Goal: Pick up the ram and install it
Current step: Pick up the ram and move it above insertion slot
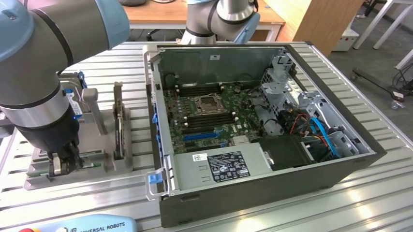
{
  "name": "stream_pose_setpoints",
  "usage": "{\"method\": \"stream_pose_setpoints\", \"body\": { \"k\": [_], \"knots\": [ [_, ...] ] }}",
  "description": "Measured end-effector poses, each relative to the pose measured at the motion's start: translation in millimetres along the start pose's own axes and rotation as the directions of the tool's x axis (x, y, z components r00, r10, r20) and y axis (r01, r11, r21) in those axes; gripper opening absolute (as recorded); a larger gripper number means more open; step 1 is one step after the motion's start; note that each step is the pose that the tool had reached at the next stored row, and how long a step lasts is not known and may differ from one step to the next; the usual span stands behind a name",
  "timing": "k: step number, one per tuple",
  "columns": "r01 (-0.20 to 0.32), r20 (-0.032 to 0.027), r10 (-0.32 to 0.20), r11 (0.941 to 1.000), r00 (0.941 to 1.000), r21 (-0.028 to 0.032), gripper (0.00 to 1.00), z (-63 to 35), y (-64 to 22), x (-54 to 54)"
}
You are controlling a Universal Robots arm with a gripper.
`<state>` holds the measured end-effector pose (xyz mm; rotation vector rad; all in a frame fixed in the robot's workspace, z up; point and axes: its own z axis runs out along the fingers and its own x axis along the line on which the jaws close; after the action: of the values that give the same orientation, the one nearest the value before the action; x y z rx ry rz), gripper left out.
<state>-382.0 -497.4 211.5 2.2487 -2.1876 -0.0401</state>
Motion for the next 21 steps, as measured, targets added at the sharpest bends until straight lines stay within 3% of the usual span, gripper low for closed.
{"method": "stream_pose_setpoints", "body": {
  "k": [21],
  "knots": [
    [-0.004, 0.0001, 0.004, 1.0, 1.0, 0.0, 0.12, -34.9, 0.5, -0.5]
  ]
}}
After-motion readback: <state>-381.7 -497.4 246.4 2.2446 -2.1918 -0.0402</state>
